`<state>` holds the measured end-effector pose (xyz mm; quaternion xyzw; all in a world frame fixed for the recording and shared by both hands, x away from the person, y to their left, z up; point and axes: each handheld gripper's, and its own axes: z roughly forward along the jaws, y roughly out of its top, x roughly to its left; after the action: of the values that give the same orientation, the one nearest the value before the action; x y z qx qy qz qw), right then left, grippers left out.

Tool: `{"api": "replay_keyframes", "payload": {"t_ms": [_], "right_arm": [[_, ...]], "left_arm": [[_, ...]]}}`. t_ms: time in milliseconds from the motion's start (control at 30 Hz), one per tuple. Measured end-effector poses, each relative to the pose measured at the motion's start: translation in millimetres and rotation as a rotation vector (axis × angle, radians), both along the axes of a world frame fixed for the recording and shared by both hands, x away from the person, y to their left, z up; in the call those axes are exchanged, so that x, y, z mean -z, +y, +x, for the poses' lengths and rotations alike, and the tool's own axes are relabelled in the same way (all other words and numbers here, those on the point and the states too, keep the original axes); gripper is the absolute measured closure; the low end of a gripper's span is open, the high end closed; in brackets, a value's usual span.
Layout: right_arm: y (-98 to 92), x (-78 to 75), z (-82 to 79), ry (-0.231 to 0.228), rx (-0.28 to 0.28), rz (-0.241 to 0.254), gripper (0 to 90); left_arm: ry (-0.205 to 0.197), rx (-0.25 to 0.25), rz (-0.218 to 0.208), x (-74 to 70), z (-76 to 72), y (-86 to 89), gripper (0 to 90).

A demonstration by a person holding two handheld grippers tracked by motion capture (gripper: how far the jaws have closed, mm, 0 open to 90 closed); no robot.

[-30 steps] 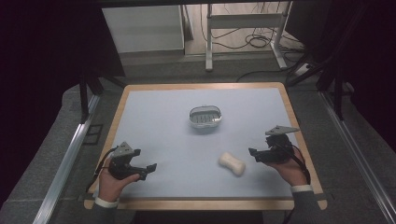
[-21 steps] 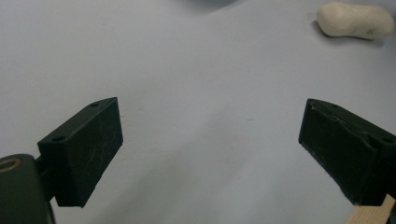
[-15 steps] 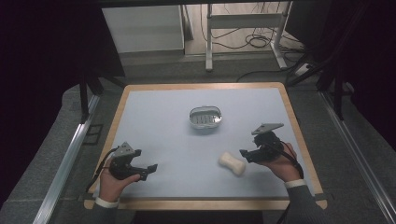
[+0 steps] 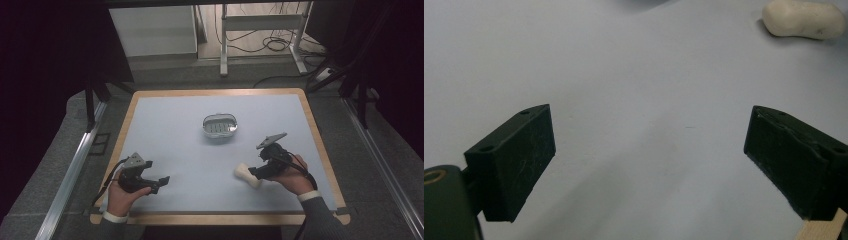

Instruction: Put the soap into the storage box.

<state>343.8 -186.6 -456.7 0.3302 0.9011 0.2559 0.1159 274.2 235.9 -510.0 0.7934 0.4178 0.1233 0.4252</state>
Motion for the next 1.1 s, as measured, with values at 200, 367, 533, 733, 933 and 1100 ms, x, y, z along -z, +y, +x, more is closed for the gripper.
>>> {"api": "replay_keyframes", "payload": {"t_ms": [200,367,533,733,933,1100], "right_arm": [[14.6,6.2,1.4,0.04,-0.023,-0.045,26.8],[23.4,11.7,3.6,0.061,-0.045,-0.08,27.3],[30.8,18.3,4.9,0.089,-0.05,-0.117,27.6],[36.5,26.3,8.0,0.133,-0.057,-0.142,30.8],[44.5,36.1,11.0,0.165,-0.058,-0.212,33.1],[45.2,39.9,13.5,0.186,-0.05,-0.239,40.3]], "left_arm": [[0.001,0.001,0.0,0.0,0.0,0.0,6.7],[0.004,0.006,0.003,0.7,0.3,-0.8,6.7],[-0.008,0.004,-0.007,-0.6,-0.7,0.6,6.8],[-0.011,0.003,-0.01,-1.5,-1.1,1.8,6.9],[-0.013,0.006,-0.011,-1.1,-1.3,1.2,6.8],[-0.021,0.001,-0.017,-2.6,-1.9,3.2,7.0]]}}
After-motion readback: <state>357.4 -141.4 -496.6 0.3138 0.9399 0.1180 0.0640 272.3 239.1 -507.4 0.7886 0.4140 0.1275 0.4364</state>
